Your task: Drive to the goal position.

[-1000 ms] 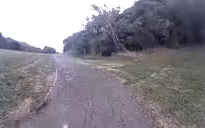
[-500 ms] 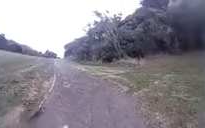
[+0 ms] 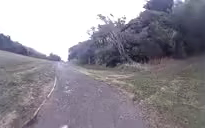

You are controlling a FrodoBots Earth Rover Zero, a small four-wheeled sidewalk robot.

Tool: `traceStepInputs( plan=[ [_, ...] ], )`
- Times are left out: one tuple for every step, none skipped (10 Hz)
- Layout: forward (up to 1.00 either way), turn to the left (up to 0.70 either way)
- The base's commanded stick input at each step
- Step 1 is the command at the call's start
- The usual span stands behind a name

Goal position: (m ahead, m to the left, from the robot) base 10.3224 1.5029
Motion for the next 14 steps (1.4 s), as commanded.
traceStepInputs(
  plan=[
    [0.45, 0.27],
    [0.45, 0.27],
    [0.45, 0.27],
    [0.45, 0.27],
    [0.45, 0.27],
    [0.45, 0.27],
    [0.45, 0.27],
    [0.45, 0.27],
    [0.45, 0.27],
    [0.45, 0.27],
    [0.45, 0.27],
    [0.45, 0.27],
    [0.45, 0.27],
    [0.45, 0.27]
  ],
)
